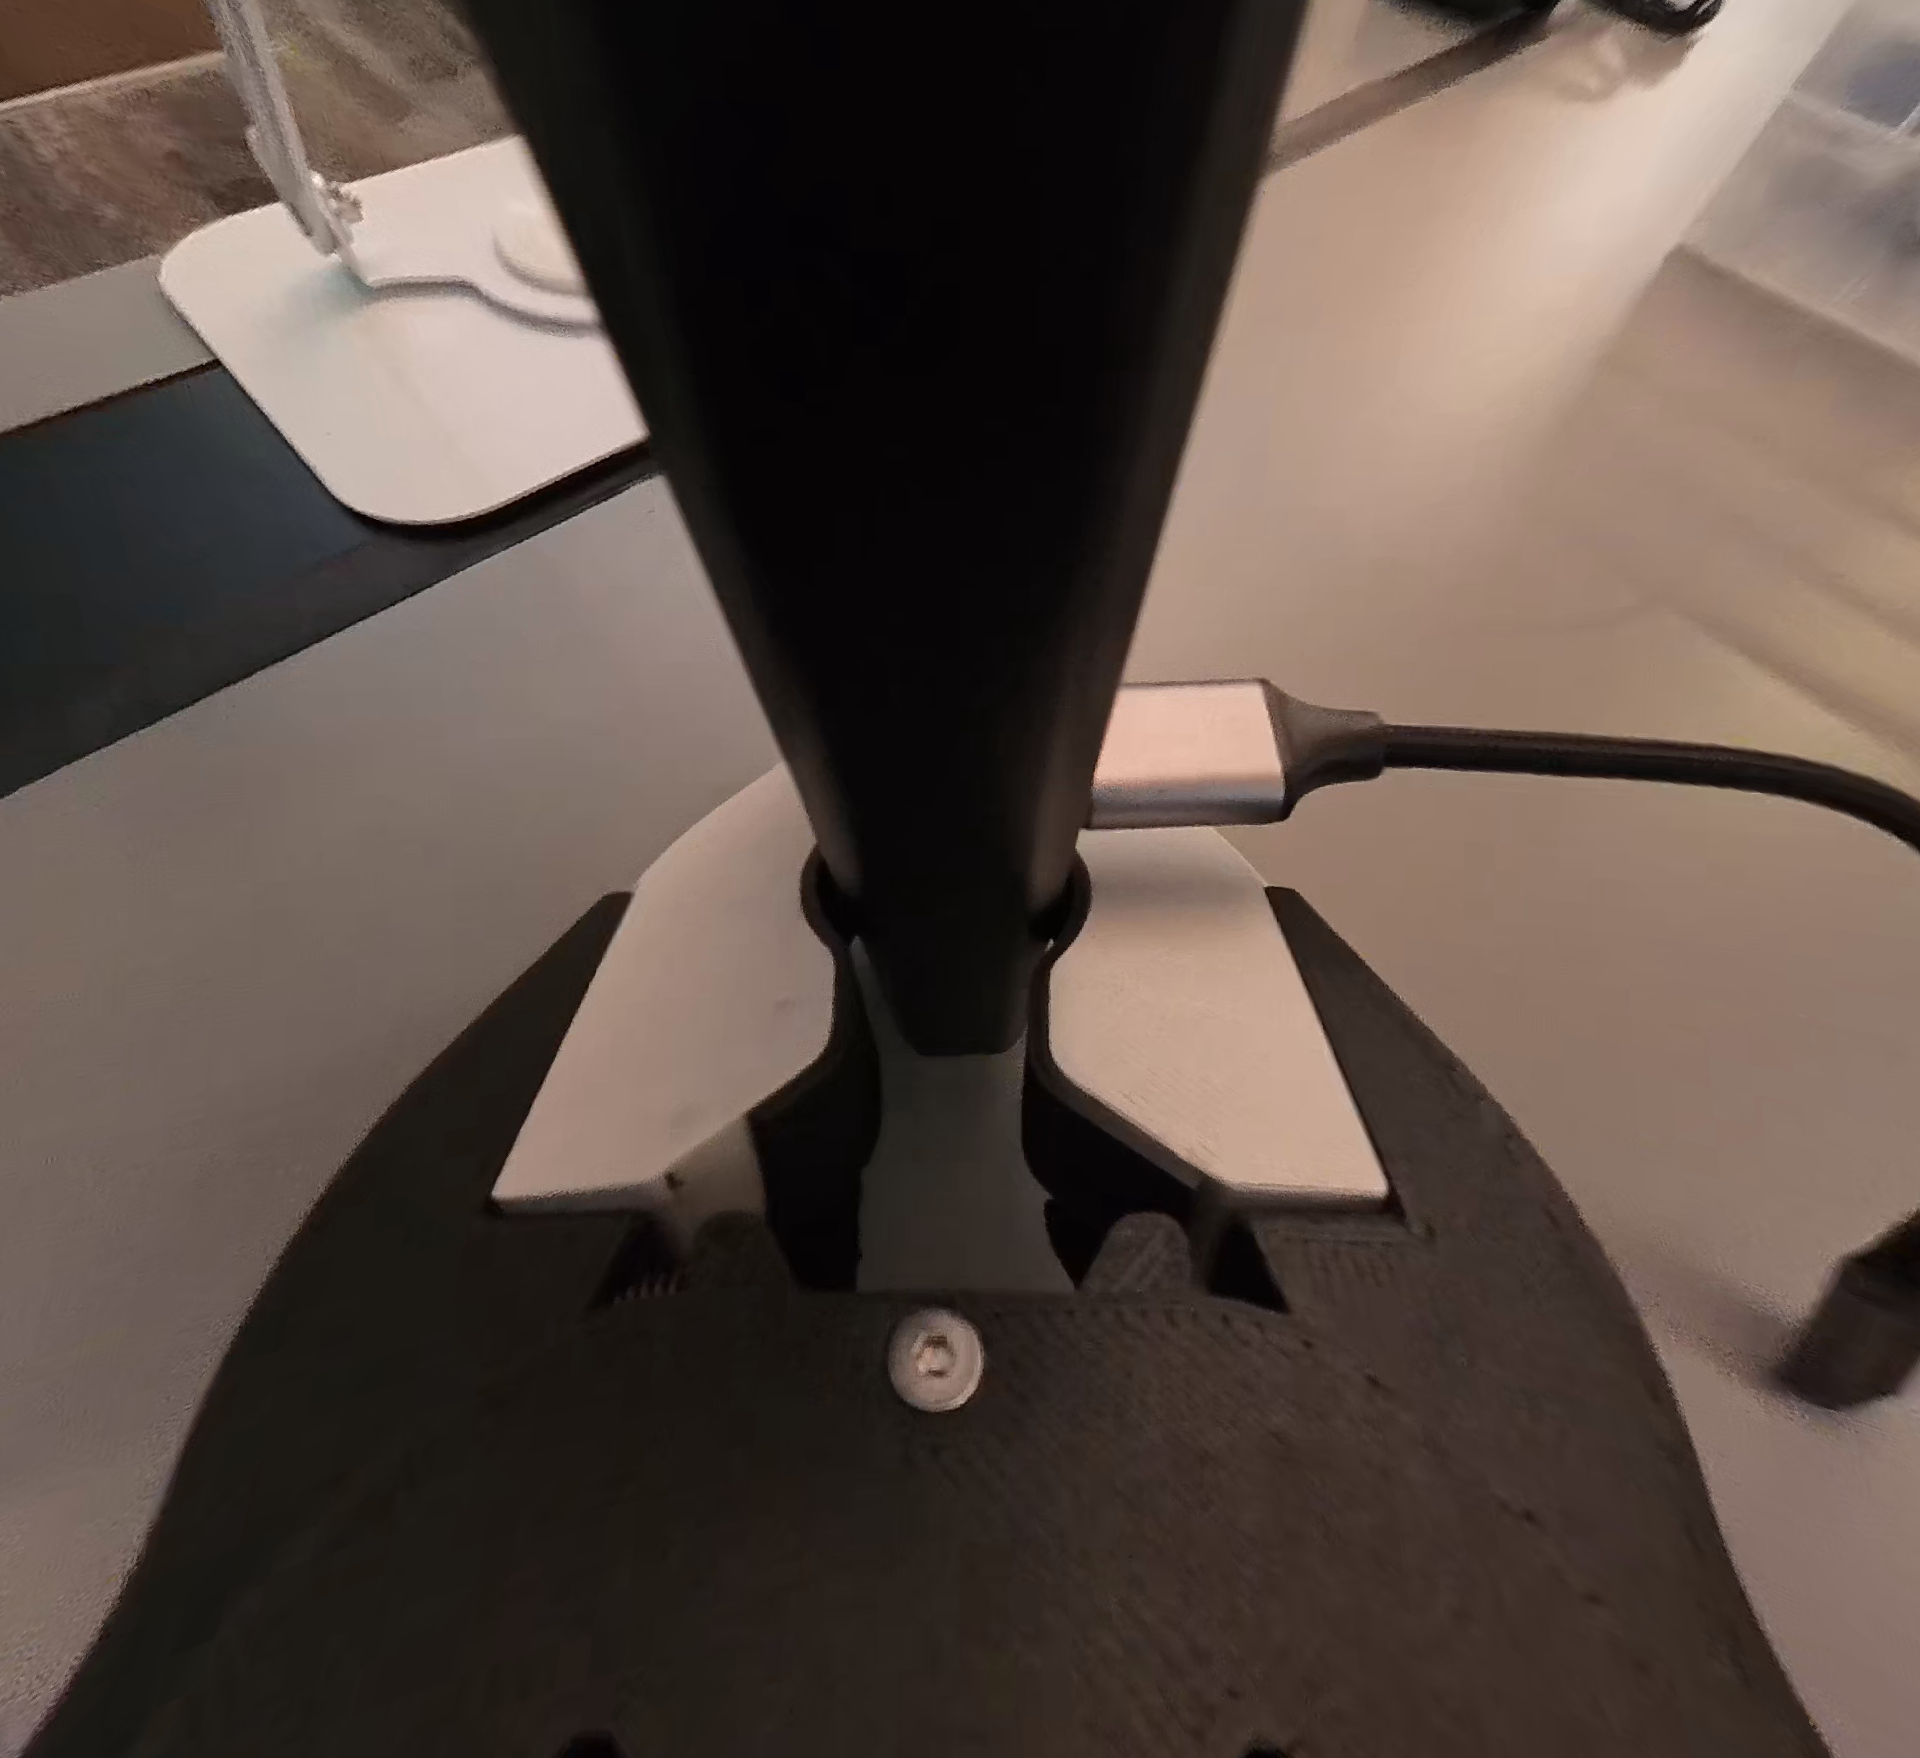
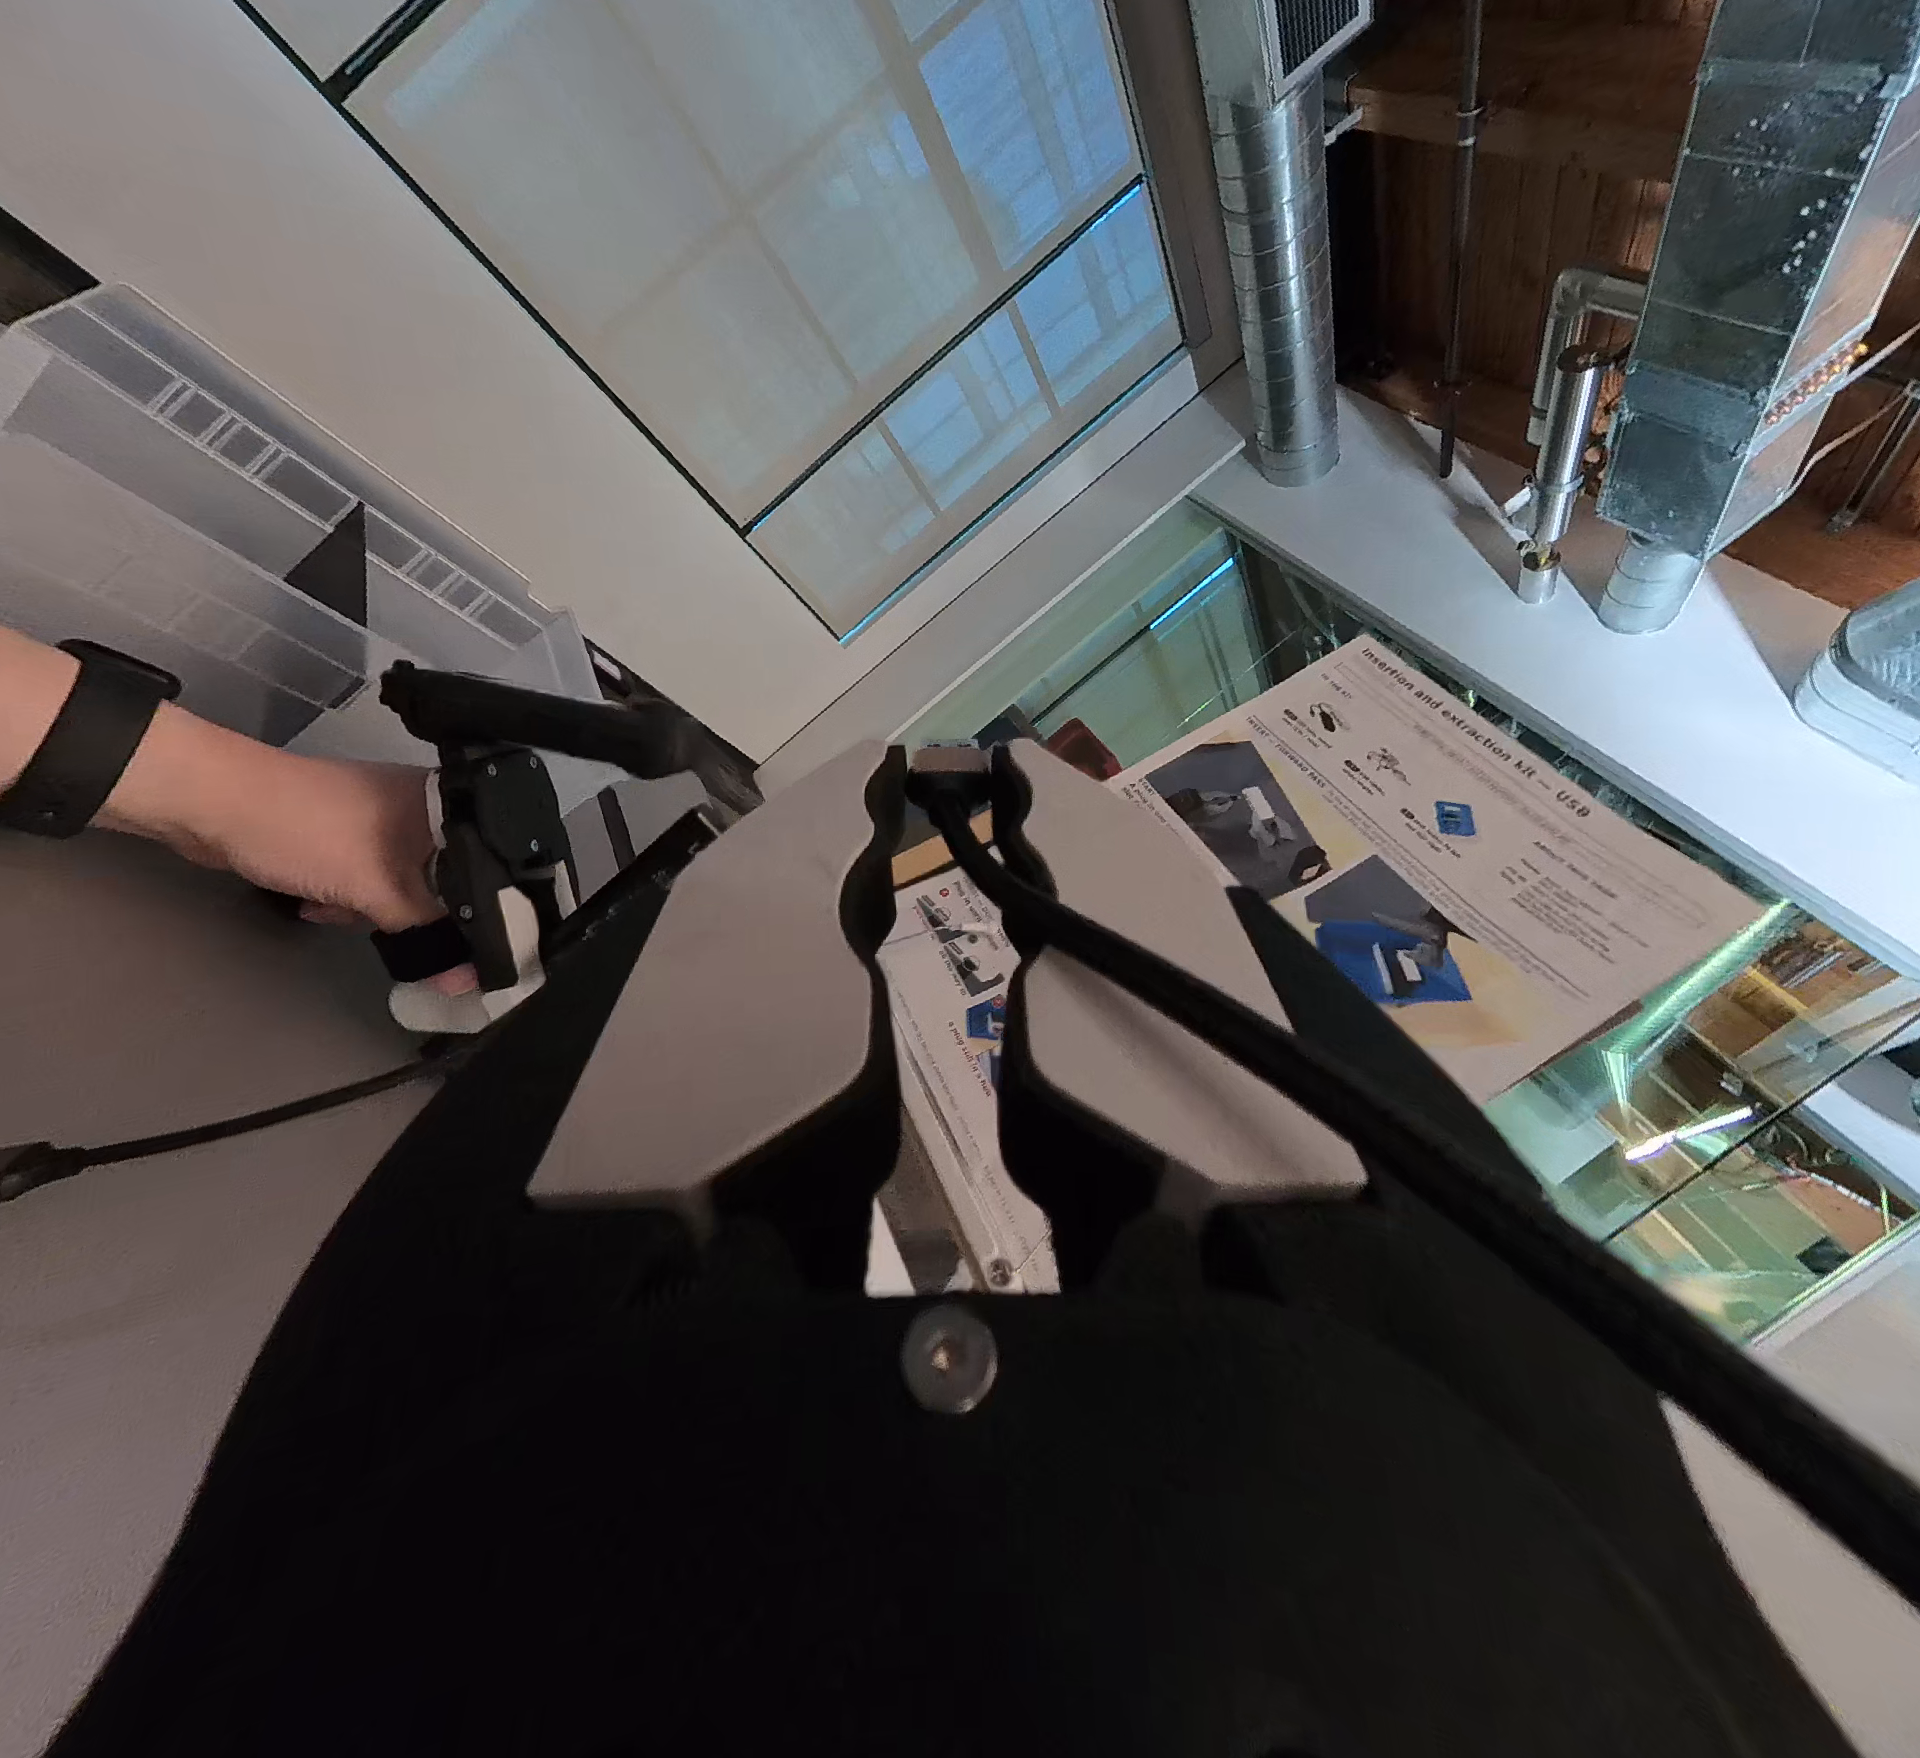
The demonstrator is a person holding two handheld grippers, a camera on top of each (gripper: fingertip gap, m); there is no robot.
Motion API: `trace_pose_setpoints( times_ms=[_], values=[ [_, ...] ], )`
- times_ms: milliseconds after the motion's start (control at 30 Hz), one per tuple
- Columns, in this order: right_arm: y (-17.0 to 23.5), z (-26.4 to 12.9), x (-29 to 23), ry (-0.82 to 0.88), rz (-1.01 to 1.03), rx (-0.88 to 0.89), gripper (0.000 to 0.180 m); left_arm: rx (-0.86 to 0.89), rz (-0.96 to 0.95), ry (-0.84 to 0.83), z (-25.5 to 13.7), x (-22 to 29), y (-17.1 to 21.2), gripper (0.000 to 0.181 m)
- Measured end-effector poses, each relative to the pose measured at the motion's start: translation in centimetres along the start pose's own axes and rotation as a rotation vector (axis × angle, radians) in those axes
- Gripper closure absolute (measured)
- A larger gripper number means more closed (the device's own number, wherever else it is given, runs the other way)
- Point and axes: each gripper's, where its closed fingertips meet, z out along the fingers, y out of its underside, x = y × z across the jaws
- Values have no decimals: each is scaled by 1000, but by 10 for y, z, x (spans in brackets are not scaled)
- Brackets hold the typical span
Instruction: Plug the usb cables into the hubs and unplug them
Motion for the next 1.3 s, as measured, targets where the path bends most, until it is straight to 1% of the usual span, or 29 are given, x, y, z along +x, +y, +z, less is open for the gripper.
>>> trace_pose_setpoints(
  times_ms=[100, 233, 367, 500, 700, 833, 967, 1067, 1200, 1300],
  values=[
    [4, 6, -1, 9, 60, -11, 164, 96, -30, 27, -10, 7, -22, 153],
    [6, 20, -8, 9, 202, -15, 164, 202, -79, 75, -25, 20, -52, 153],
    [7, 36, -19, 8, 357, -26, 164, 225, -14, 25, -36, 34, -78, 153],
    [9, 48, -30, 16, 451, -50, 165, 309, 58, 7, -49, 68, -113, 153],
    [8, 51, -32, 59, 366, -99, 164, 422, 151, -16, -69, 114, -149, 152],
    [0, 48, -25, 80, 324, -106, 165, 456, 199, -61, -76, 124, -157, 152],
    [-14, 45, -22, 68, 297, -110, 164, 452, 278, -127, -76, 128, -158, 153],
    [-29, 42, -20, 79, 285, -97, 164, 461, 278, -114, -76, 134, -160, 152],
    [-28, 45, -26, 75, 220, -129, 164, 468, 244, -98, -78, 139, -163, 152],
    [-29, 49, -31, 61, 307, -96, 164, 487, 217, -100, -82, 138, -166, 153]
  ],
)
